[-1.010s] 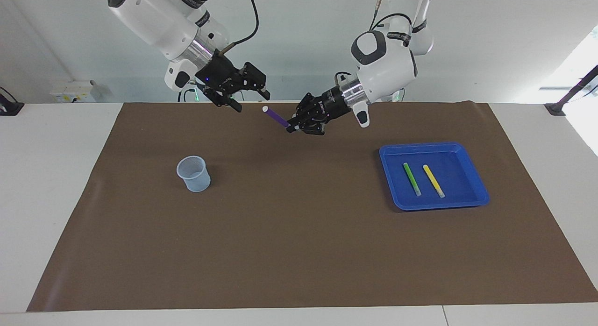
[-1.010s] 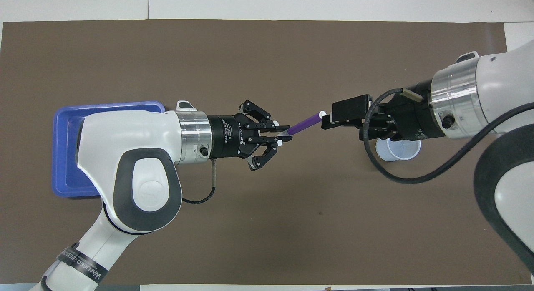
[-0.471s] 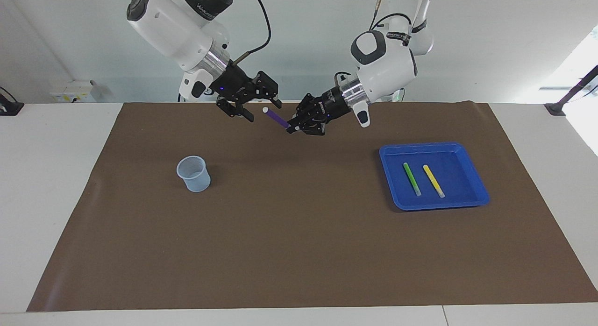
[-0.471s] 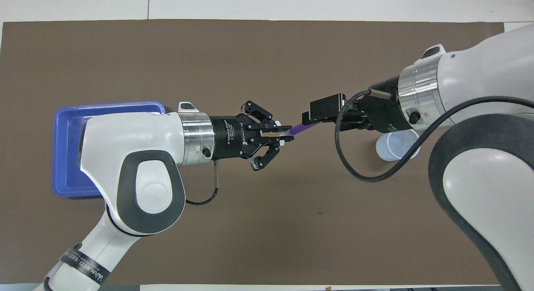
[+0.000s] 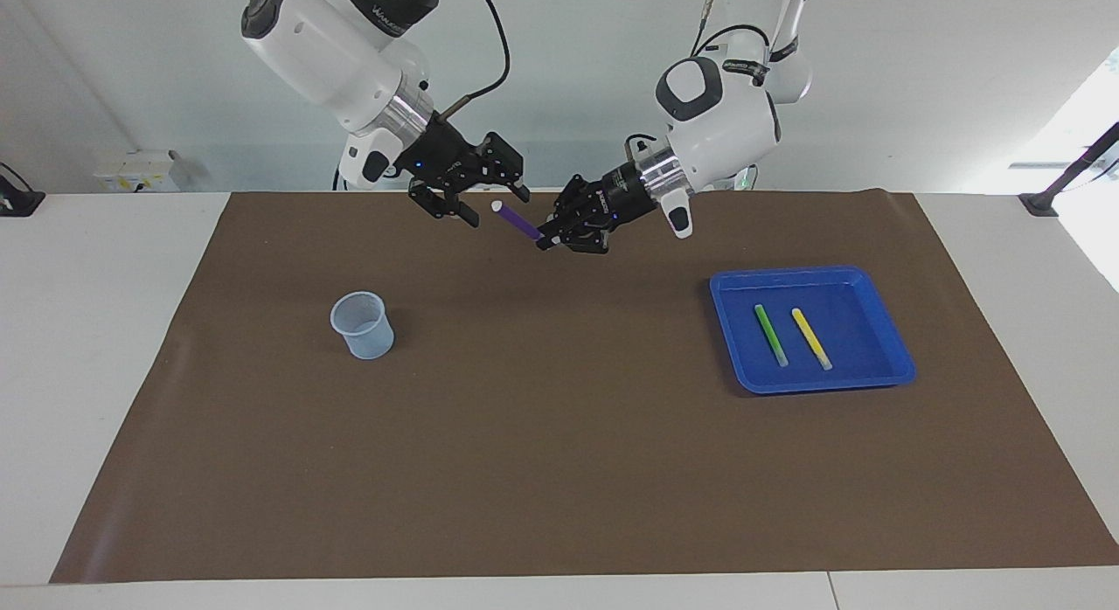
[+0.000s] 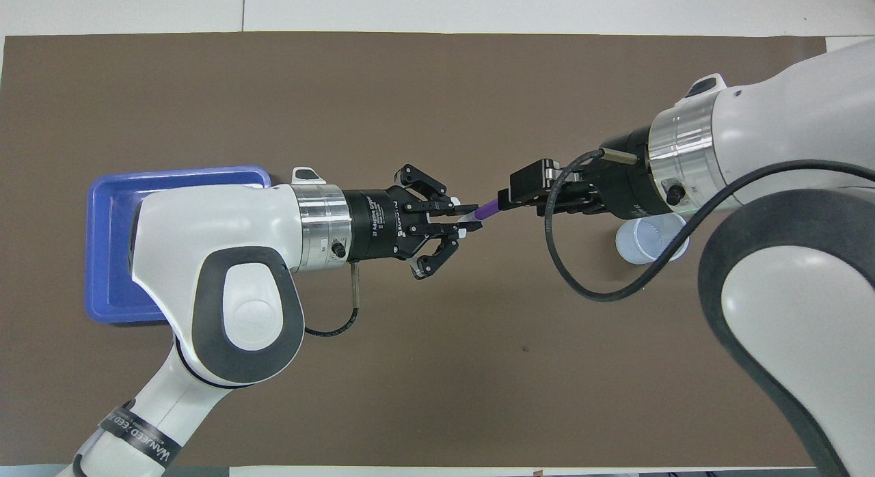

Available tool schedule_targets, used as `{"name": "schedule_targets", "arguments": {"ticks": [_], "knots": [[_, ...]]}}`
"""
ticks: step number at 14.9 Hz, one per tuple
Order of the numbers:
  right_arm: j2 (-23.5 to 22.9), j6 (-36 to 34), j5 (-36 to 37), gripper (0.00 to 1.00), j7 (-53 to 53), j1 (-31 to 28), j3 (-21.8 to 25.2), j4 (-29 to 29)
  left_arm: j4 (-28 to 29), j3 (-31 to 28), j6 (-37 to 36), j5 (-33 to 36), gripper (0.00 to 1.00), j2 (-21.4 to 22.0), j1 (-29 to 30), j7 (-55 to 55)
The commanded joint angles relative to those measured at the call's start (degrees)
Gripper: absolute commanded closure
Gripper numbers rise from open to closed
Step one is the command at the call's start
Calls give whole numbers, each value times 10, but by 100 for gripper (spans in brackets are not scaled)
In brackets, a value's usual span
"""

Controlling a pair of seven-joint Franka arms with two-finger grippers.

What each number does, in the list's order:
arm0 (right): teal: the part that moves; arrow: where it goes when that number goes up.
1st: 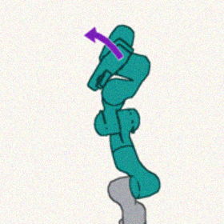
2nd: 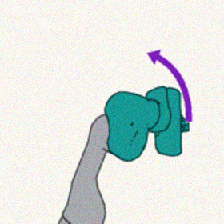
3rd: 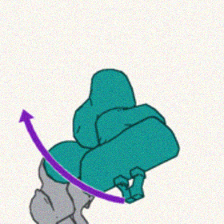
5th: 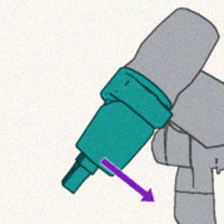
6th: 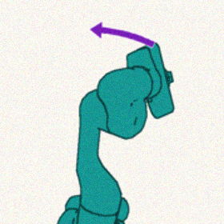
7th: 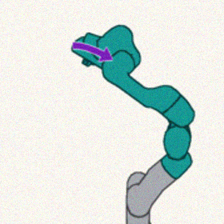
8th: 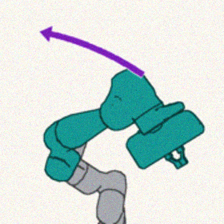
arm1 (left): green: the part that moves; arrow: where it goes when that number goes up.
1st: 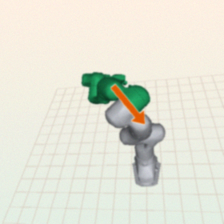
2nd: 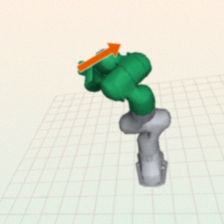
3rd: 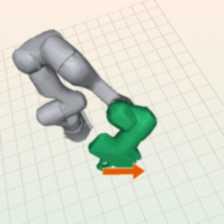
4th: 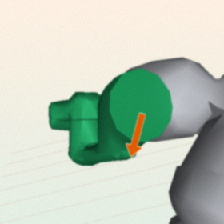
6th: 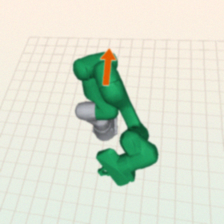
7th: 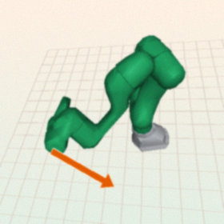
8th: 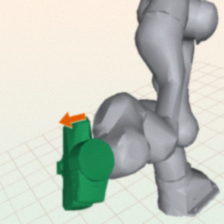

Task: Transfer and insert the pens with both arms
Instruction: 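Grasp the purple pen tip with the right gripper, open the left gripper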

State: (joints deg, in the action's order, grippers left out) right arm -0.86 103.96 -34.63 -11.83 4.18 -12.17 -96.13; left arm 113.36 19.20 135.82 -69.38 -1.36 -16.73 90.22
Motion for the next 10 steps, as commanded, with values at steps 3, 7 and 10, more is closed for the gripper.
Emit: {"name": "schedule_targets", "arguments": {"ticks": [3, 7, 10], "knots": [[4, 10, -4, 100, -5, 0, -2, -5, 20, -6, 13, -15, 100, 19, -8, 4], [4, 14, -4, 100, -5, 0, -2, -5, 20, -6, 13, -15, 100, 19, -8, 4], [4, 22, -4, 100, -5, 0, -2, -5, 17, -6, 28, -15, 8, 21, -8, 2]]}}
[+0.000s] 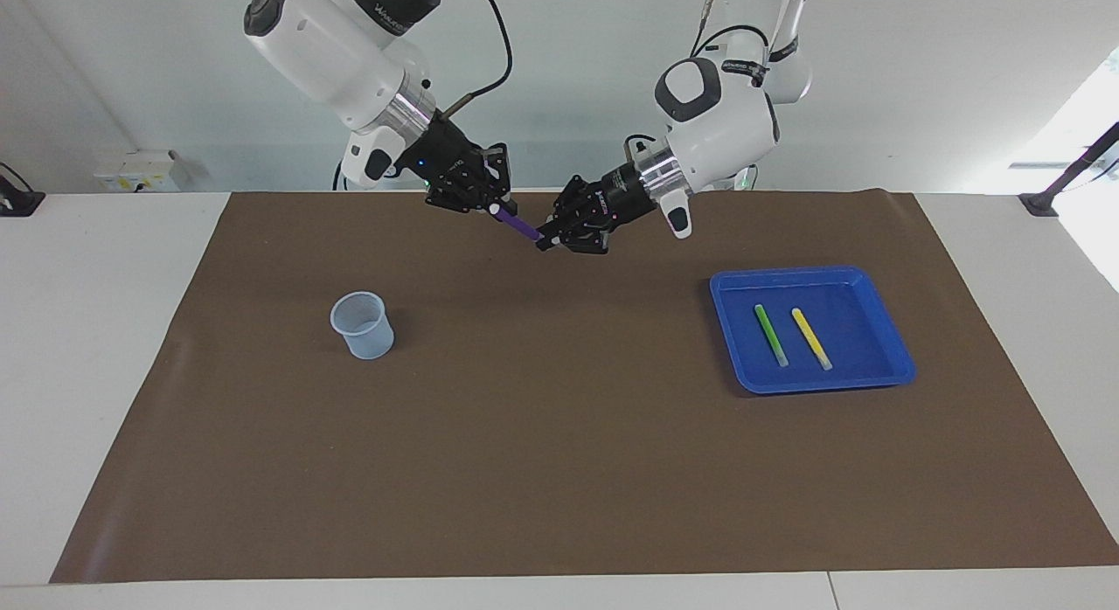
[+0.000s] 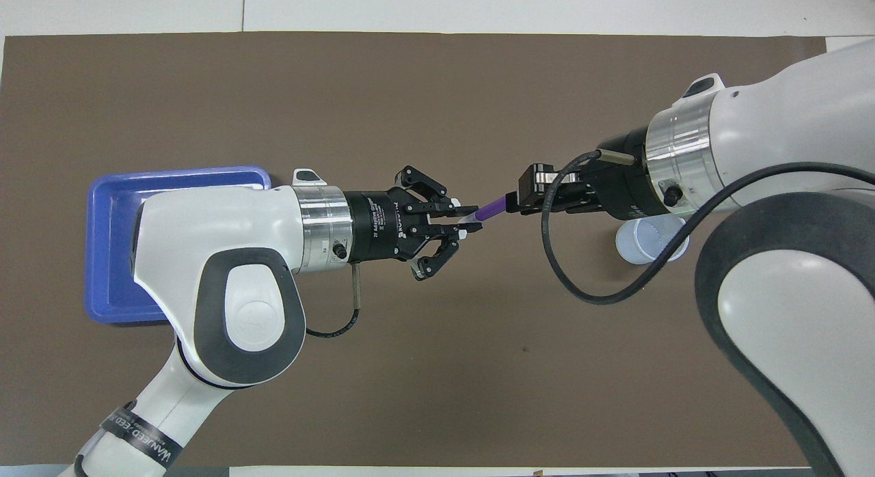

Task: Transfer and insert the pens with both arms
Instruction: 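Grasp the purple pen tip with the right gripper, open the left gripper, then insert the purple pen into the cup while the left gripper returns to tray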

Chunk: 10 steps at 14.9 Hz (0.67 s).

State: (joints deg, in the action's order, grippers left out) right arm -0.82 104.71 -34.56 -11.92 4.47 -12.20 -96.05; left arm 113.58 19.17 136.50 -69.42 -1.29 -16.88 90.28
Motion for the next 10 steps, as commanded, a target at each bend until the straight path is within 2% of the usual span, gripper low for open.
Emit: {"name": "schedule_targets", "arguments": {"ticks": [1, 10], "knots": [[4, 15, -4, 100, -4, -2, -2, -6, 15, -5, 29, -14, 0, 24, -7, 3], [3, 15, -2, 100, -3, -3, -2, -6, 16, -7, 19, -6, 0, 27, 0, 0]]}}
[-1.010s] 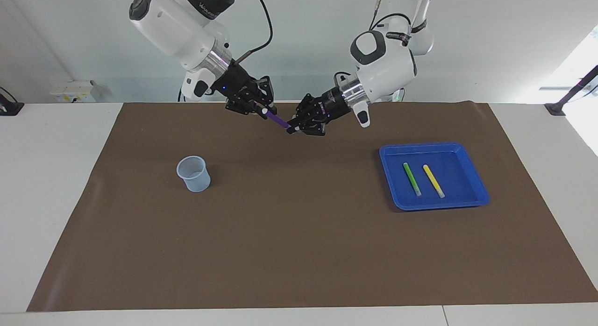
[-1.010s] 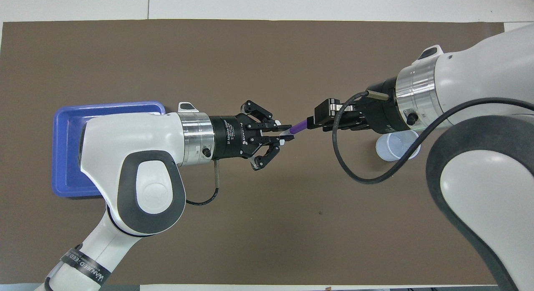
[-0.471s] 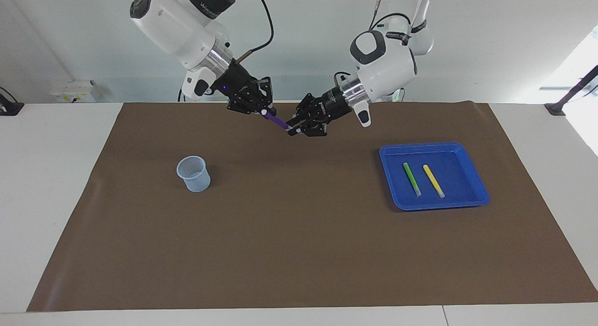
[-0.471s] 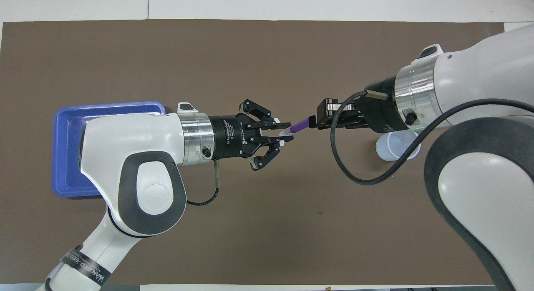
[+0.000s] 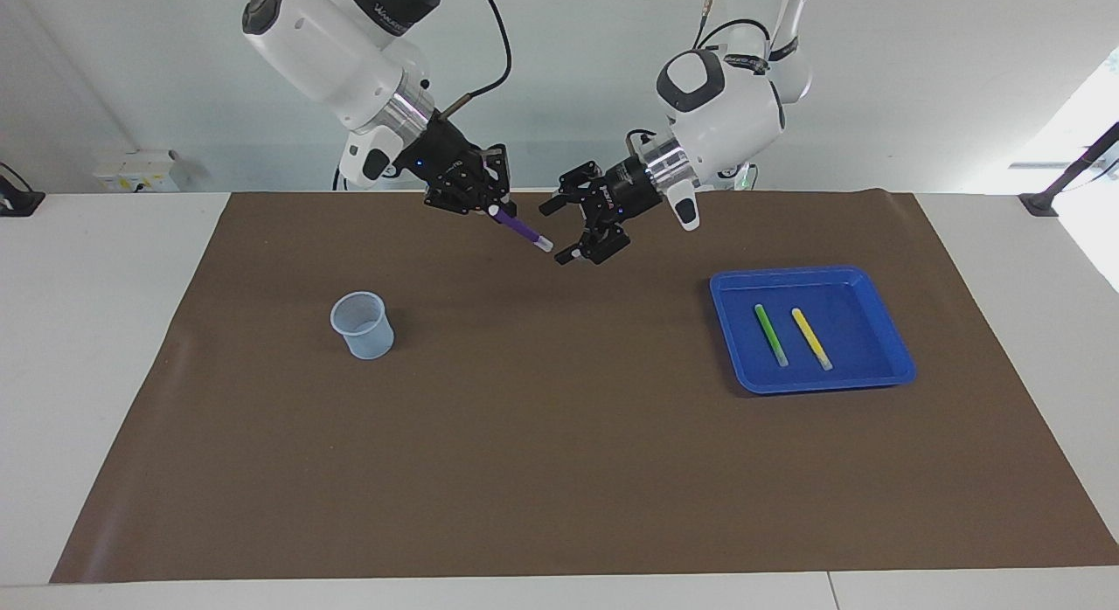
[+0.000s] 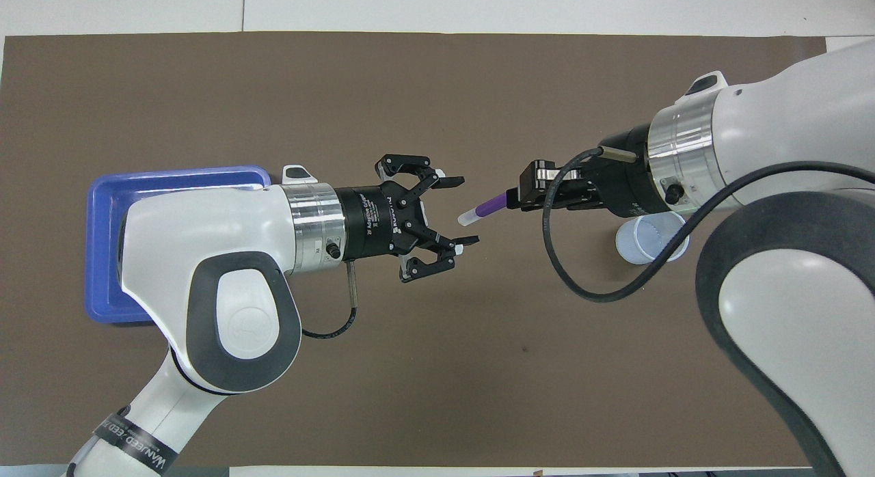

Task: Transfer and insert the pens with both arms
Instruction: 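Insert the purple pen into the cup while the left gripper returns to tray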

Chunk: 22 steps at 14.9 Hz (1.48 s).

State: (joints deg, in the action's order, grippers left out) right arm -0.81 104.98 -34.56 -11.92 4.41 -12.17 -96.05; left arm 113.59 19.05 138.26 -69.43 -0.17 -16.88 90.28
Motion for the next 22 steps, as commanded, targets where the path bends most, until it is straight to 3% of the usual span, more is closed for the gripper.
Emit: {"name": "schedule_targets", "arguments": {"ticks": [1, 7, 11, 14, 17, 22], "knots": [[3, 12, -1, 100, -2, -3, -2, -6, 16, -7, -6, 0, 0, 16, 4, -1], [6, 7, 52, 100, 2, -10, -1, -5, 3, -9, -136, 139, 0, 15, 83, -19], [11, 1, 141, 100, 5, -12, 3, -10, -23, -9, -250, 222, 0, 11, 144, -73], [17, 3, 208, 100, 19, -16, 3, -24, -45, -10, -304, 341, 0, 4, 158, -119], [20, 3, 242, 100, 68, -39, 3, -33, -43, -10, -328, 437, 0, 6, 164, -214], [20, 10, 292, 100, 101, -58, 3, -54, -39, -10, -382, 515, 0, 3, 258, -502]]}}
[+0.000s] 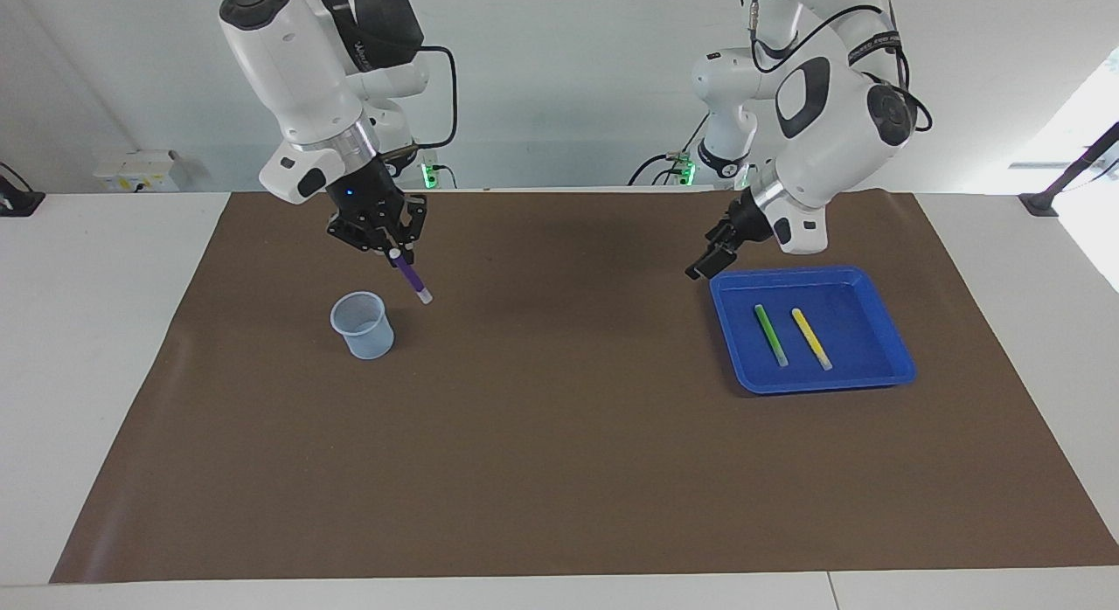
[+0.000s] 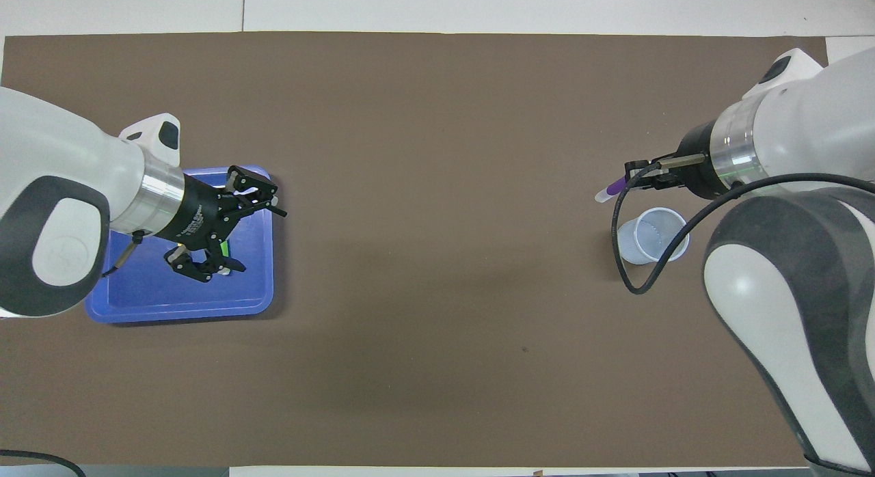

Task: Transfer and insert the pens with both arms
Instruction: 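Insert the purple pen into the cup while the left gripper returns to tray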

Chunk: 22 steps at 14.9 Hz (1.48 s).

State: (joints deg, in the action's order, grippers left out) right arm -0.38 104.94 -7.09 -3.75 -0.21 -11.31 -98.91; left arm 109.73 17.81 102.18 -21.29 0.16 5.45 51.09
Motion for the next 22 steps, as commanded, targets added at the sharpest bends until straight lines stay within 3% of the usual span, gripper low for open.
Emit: {"name": "schedule_targets", "arguments": {"ticks": [1, 7, 12, 16, 22], "knots": [[15, 11, 18, 100, 29, -18, -6, -27, 0, 2, -21, 48, 0, -2, 49, -160], [5, 24, 38, 100, 52, -35, -6, -36, 7, 2, 81, 183, 0, -62, 79, -370], [10, 35, 68, 100, 85, -45, -6, -68, 19, 2, 156, 247, 0, -109, 100, -527], [14, 45, 81, 100, 120, -63, -6, -90, 68, 2, 236, 280, 1, -120, 108, -531], [44, 96, 81, 100, 193, -93, -6, -193, 116, 1, 280, 285, 9, -116, 113, -534]]}}
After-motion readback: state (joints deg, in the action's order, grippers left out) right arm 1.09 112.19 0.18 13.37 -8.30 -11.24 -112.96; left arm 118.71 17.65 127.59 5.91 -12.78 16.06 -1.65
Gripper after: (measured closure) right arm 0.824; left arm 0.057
